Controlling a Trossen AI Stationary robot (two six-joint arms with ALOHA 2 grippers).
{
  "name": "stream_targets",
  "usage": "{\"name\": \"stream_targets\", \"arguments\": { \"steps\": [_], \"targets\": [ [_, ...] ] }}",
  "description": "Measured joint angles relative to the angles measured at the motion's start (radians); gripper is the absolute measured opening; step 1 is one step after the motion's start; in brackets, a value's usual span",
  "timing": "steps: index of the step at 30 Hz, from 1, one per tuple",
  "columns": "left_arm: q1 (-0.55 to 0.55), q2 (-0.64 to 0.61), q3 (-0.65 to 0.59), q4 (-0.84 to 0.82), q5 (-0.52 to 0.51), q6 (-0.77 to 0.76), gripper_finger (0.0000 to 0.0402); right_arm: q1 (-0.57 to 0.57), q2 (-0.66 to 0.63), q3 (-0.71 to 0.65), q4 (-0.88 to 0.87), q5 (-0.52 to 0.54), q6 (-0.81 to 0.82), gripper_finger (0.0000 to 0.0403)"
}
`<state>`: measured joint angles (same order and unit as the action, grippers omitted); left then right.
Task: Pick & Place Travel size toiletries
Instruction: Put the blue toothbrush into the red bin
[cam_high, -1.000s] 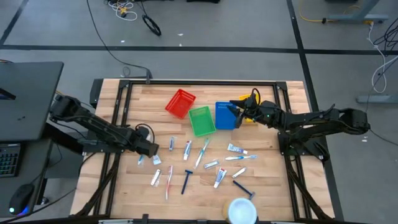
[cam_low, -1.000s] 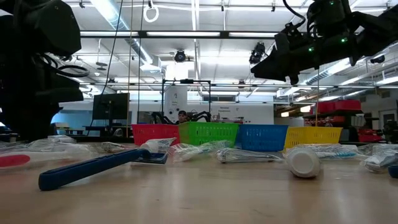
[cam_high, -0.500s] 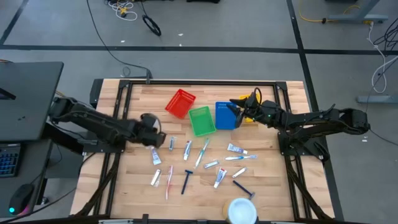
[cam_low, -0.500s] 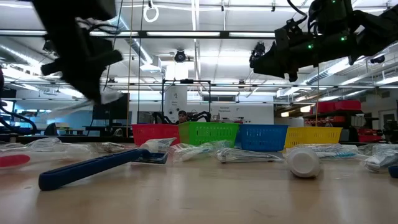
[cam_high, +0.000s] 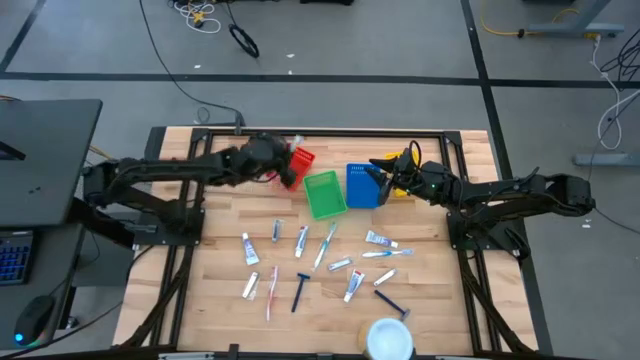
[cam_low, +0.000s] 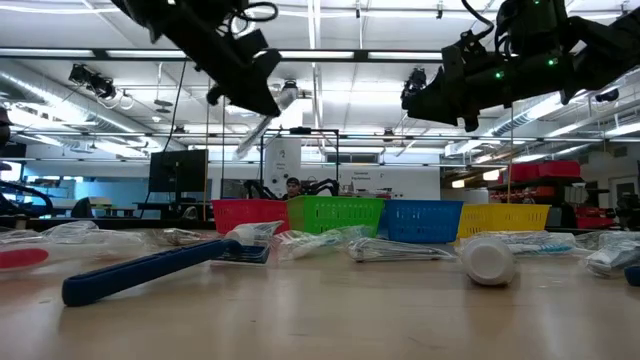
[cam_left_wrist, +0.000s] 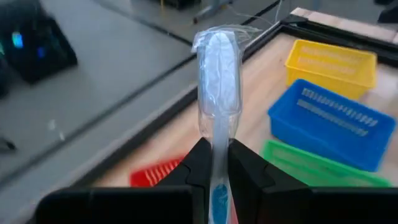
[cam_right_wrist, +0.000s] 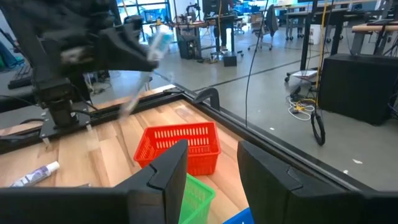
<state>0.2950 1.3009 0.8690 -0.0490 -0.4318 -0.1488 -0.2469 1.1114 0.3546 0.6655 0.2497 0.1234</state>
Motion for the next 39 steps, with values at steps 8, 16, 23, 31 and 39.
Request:
{"name": "stream_targets", "arguments": {
  "steps": [8, 16, 23, 31, 39],
  "targets": [
    [0.135, 0.215, -0.001, 0.143, 0.130, 0.258, 0.0039, -0.002, 0.000, 0.000, 0.014, 0.000, 0.000, 0.0152],
    [0.179, 0.306, -0.002, 0.108, 0.168, 0.239, 0.0039, -0.002, 0.000, 0.000, 0.013, 0.000, 0.000, 0.0152],
    [0.193, 0.306, -0.003, 0.028, 0.195, 0.205, 0.0045, -0.002, 0.000, 0.000, 0.012, 0.000, 0.000, 0.0152],
    [0.195, 0.305, -0.041, 0.047, 0.215, 0.160, 0.0043, 0.000, 0.001, 0.000, 0.007, -0.026, 0.003, 0.0152],
    [0.196, 0.305, -0.044, 0.051, 0.213, 0.147, 0.0050, 0.000, 0.001, 0.000, 0.007, -0.026, 0.003, 0.0152]
  ]
}}
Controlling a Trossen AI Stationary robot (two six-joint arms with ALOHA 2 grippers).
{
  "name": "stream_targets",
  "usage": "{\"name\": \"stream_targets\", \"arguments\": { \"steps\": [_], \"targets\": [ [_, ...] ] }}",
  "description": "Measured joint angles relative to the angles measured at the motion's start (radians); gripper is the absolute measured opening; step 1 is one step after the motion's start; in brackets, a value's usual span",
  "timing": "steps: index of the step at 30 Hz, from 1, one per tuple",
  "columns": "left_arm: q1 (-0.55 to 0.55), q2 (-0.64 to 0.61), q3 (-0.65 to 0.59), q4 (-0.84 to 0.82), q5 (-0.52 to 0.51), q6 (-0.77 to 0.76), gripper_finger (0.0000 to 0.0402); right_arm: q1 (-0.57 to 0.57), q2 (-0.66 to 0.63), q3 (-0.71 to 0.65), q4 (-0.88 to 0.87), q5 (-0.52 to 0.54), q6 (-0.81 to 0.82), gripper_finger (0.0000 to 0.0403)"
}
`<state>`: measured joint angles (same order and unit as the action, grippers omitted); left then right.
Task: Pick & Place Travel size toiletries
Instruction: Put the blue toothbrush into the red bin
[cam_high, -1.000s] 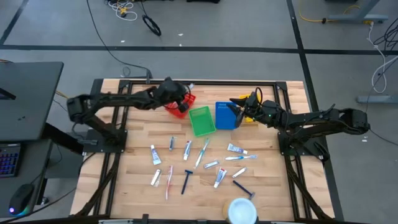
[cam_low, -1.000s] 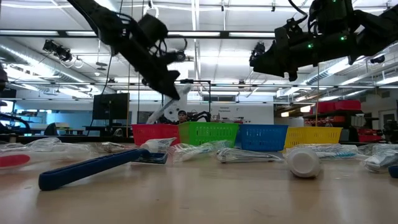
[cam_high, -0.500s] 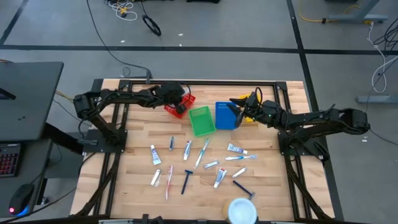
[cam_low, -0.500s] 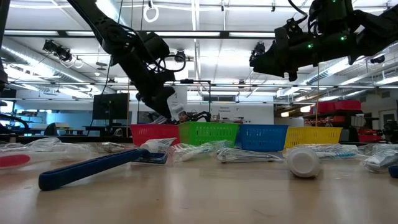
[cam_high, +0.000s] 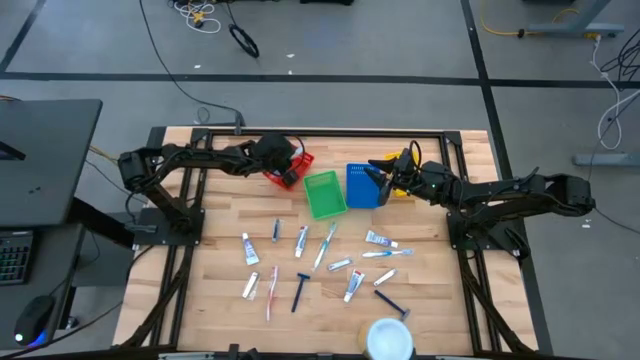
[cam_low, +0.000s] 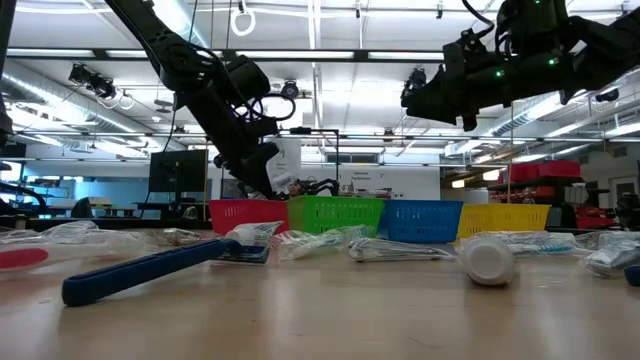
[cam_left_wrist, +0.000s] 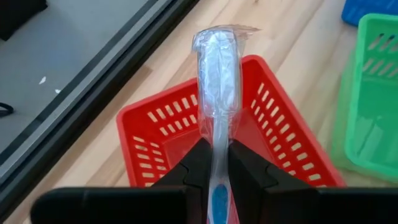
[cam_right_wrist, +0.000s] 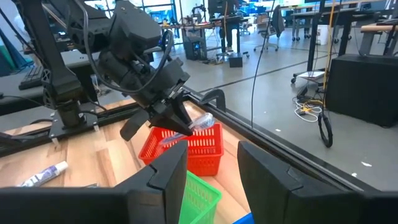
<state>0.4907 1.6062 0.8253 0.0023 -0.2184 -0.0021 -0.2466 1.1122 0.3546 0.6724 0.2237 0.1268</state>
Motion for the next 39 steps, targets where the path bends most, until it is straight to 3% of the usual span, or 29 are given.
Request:
{"name": "stream_targets", "arguments": {
  "steps": [39],
  "targets": [
    [0.000, -0.001, -0.031, 0.014, 0.085, 0.273, 0.0058, 0.000, 0.000, 0.000, 0.002, 0.000, 0.000, 0.0152]
  ]
}}
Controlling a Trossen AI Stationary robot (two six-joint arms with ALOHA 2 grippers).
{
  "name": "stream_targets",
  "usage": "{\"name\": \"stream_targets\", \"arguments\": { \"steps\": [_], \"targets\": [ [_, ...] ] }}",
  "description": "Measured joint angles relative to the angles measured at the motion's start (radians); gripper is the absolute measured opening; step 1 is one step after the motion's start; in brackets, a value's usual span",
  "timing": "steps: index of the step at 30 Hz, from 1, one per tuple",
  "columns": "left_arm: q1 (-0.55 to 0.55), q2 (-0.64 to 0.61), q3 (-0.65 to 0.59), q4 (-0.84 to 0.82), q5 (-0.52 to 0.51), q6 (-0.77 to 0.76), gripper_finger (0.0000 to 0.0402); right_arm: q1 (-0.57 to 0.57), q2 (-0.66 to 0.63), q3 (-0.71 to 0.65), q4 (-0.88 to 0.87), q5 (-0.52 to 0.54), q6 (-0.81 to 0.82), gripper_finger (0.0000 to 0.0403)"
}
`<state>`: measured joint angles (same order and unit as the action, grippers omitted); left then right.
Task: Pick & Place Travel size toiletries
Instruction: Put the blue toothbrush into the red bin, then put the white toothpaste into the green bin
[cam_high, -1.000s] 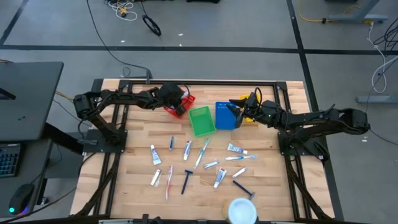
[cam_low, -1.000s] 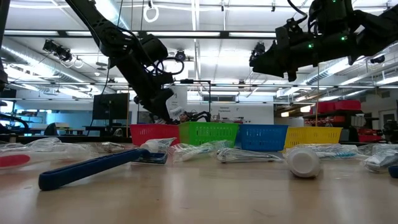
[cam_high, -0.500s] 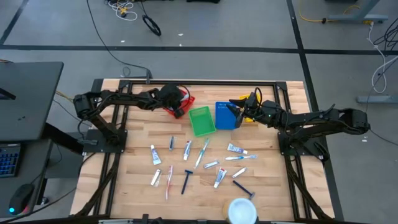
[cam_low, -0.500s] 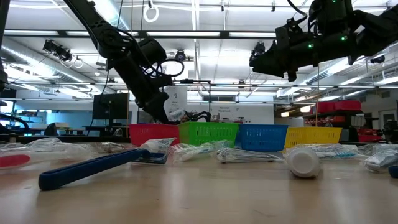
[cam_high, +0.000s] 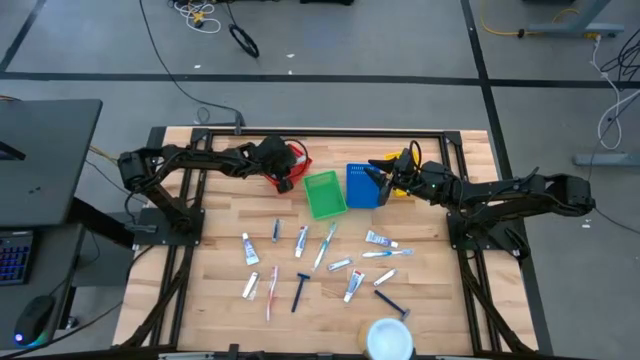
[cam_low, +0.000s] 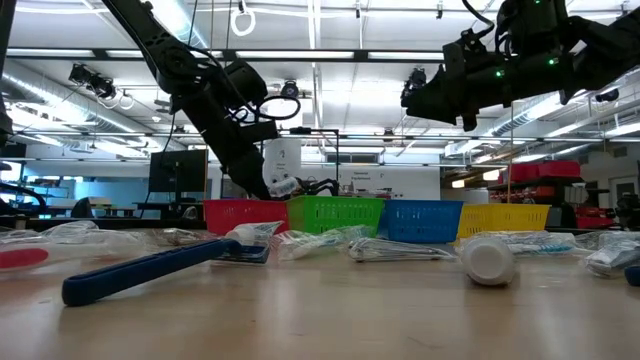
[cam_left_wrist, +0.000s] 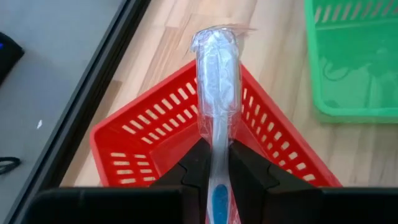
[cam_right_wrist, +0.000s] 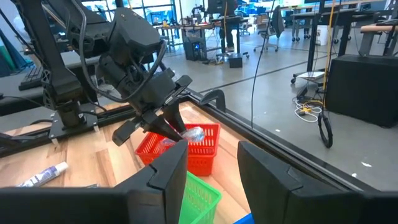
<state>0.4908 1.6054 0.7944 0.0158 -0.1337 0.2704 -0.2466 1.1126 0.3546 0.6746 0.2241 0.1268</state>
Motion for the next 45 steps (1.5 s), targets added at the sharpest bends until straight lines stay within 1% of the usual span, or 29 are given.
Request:
{"name": "stream_targets", "arguments": {
  "steps": [6, 13, 17, 22, 24, 29, 32, 36, 40, 45],
  "targets": [
    [0.002, 0.000, 0.000, -0.003, -0.007, -0.001, 0.0071, 0.000, 0.000, 0.000, 0.000, 0.000, 0.000, 0.0152],
    [0.011, 0.000, 0.000, -0.011, -0.021, -0.004, 0.0113, 0.000, 0.000, 0.000, 0.000, 0.000, 0.000, 0.0152],
    [0.021, 0.000, 0.000, -0.013, -0.037, -0.044, 0.0137, 0.000, 0.000, 0.000, 0.000, 0.000, 0.000, 0.0152],
    [0.015, -0.010, 0.003, -0.014, -0.037, -0.076, 0.0159, 0.000, 0.000, 0.000, 0.000, 0.000, 0.000, 0.0152],
    [0.009, -0.012, 0.023, -0.033, -0.037, -0.076, 0.0165, 0.000, 0.000, 0.000, 0.000, 0.000, 0.000, 0.0152],
    [-0.014, -0.056, 0.109, -0.213, -0.037, -0.110, 0.0169, 0.000, 0.000, 0.000, 0.000, 0.000, 0.000, 0.0152],
    [-0.041, -0.092, 0.156, -0.305, -0.040, -0.204, 0.0169, 0.000, 0.000, 0.000, -0.004, 0.000, 0.000, 0.0152],
    [-0.077, -0.147, 0.189, -0.441, -0.035, -0.351, 0.0169, 0.000, 0.000, 0.000, -0.038, -0.002, -0.004, 0.0152],
    [-0.115, -0.212, 0.198, -0.596, -0.032, -0.455, 0.0169, -0.002, 0.000, 0.000, -0.076, -0.056, -0.051, 0.0152],
    [-0.191, -0.281, 0.198, -0.726, -0.045, -0.616, 0.0169, -0.002, 0.000, 0.000, -0.058, -0.150, -0.066, 0.0152]
  ]
}}
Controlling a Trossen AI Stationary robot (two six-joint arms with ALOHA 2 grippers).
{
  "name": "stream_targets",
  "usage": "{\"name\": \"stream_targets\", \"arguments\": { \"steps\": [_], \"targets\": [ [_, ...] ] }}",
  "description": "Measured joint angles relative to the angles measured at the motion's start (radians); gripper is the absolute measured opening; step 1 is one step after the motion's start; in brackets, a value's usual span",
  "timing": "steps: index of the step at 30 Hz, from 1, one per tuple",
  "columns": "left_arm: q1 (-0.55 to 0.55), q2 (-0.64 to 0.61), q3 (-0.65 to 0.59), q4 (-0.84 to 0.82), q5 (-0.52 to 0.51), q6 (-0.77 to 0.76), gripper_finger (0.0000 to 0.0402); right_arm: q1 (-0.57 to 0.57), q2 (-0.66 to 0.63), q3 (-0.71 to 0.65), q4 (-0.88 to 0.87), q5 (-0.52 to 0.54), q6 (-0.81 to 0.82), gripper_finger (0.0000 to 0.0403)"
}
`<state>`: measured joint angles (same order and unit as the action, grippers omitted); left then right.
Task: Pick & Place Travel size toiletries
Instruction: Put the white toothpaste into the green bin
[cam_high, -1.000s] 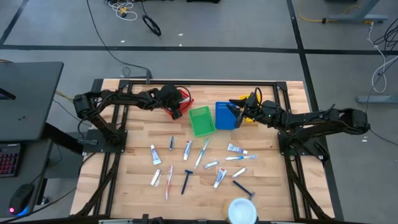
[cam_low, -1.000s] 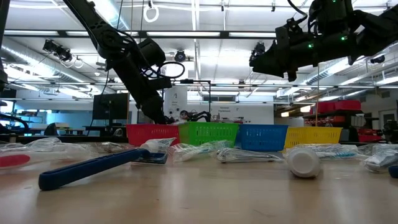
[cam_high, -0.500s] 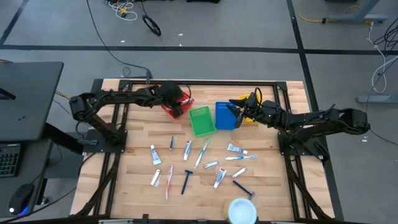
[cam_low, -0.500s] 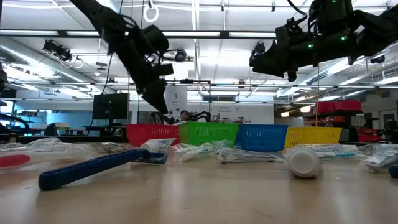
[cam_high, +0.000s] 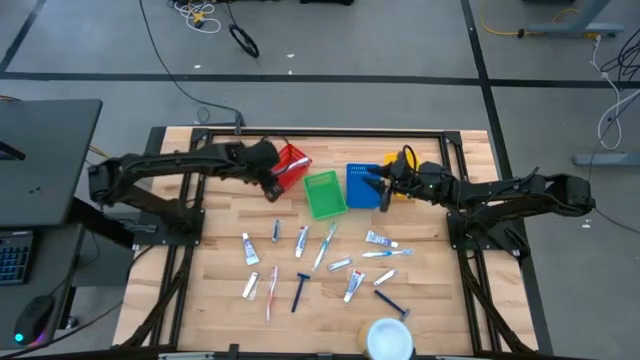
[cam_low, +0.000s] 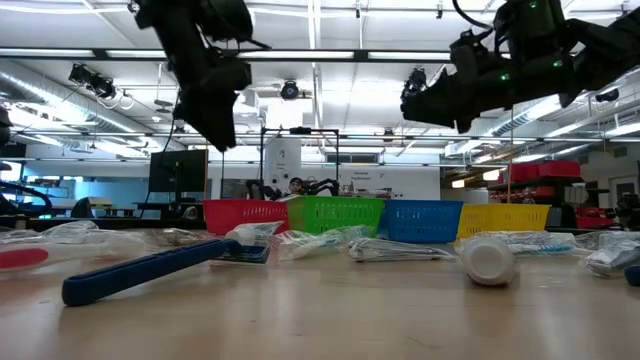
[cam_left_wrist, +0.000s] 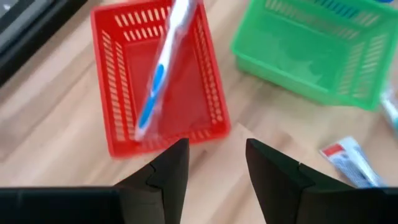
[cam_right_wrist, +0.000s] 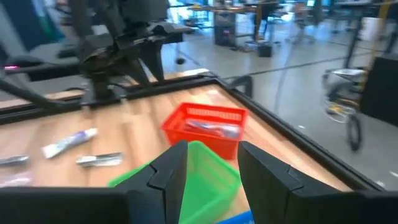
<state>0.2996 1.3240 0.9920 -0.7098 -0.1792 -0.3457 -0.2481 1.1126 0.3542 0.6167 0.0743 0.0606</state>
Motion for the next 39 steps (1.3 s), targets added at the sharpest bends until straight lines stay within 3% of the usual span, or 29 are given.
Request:
{"name": "stream_targets", "arguments": {
  "steps": [6, 14, 25, 31, 39],
  "targets": [
    [-0.140, -0.017, 0.000, -0.108, -0.079, -0.284, 0.0169, 0.000, 0.007, 0.000, 0.030, -0.085, -0.024, 0.0172],
    [-0.342, -0.014, -0.073, -0.139, -0.088, -0.699, 0.0169, 0.008, 0.017, 0.000, 0.031, -0.085, 0.002, 0.0215],
    [-0.510, -0.014, -0.216, -0.146, 0.025, -1.204, 0.0169, 0.008, 0.017, 0.000, 0.000, -0.076, 0.039, 0.0218],
    [-0.517, -0.014, -0.310, -0.128, 0.085, -1.362, 0.0169, 0.007, 0.017, 0.000, -0.003, -0.076, 0.032, 0.0218],
    [-0.518, -0.013, -0.407, 0.104, 0.074, -1.419, 0.0169, -0.016, 0.017, 0.000, 0.000, -0.016, -0.024, 0.0218]
  ]
}}
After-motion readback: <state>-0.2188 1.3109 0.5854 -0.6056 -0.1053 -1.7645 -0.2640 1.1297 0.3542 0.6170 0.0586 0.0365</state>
